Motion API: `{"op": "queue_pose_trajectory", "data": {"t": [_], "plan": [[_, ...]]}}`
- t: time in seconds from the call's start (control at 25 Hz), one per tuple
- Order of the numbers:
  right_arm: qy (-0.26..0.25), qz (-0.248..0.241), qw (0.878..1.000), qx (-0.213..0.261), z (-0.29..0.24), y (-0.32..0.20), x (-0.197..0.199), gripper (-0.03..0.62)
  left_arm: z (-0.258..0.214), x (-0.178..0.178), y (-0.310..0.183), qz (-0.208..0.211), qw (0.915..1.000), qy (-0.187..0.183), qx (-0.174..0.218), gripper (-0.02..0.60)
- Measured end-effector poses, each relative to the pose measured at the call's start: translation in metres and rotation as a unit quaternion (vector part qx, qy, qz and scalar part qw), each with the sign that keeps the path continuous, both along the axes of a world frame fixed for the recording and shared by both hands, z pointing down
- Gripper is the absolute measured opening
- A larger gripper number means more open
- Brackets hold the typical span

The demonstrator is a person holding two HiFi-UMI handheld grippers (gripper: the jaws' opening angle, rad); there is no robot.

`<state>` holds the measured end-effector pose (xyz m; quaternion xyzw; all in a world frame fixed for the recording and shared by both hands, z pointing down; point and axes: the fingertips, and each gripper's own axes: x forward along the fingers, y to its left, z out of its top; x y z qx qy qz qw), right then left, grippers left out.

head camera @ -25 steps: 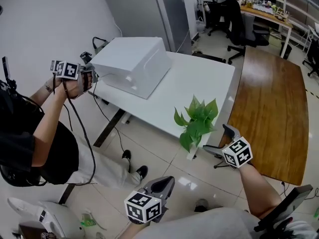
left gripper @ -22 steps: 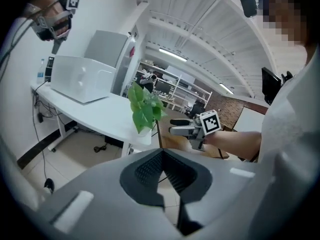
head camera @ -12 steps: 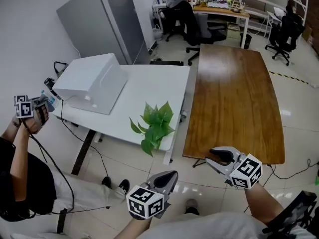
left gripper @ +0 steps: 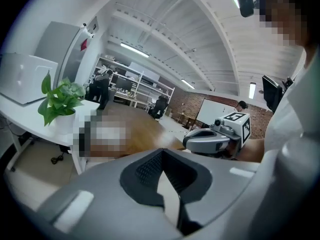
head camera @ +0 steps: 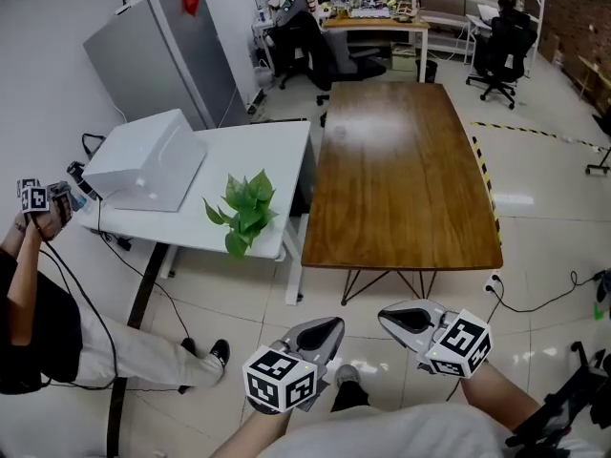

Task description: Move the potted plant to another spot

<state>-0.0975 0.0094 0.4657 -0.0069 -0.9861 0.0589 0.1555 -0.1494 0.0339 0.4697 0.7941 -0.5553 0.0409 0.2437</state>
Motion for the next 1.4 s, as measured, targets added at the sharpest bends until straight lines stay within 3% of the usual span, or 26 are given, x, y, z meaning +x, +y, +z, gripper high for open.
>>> {"op": "queue_pose_trajectory", "data": {"t": [0.32, 0.52, 0.8, 1.4], "plan": [[0.000, 0.024, 1.000, -0.014, -0.017, 0.100, 0.133, 0.005, -0.017, 0.143, 0.088, 0.040, 0.9992, -0.007, 0.005, -0.006], [-0.008, 0.047, 0.998, -0.029, -0.039, 0.137, 0.181, 0.005, -0.046, 0.198, 0.127, 0.066, 0.9976, -0.021, 0.007, -0.006], [-0.013, 0.070, 0.997, -0.028, -0.069, 0.170, 0.194, 0.005, -0.073, 0.204, 0.160, 0.072, 0.9965, -0.038, 0.014, -0.006], [-0.007, 0.117, 0.992, -0.051, -0.070, 0.208, 0.157, 0.005, -0.083, 0.174, 0.201, 0.106, 0.9933, -0.040, 0.022, -0.006]]}}
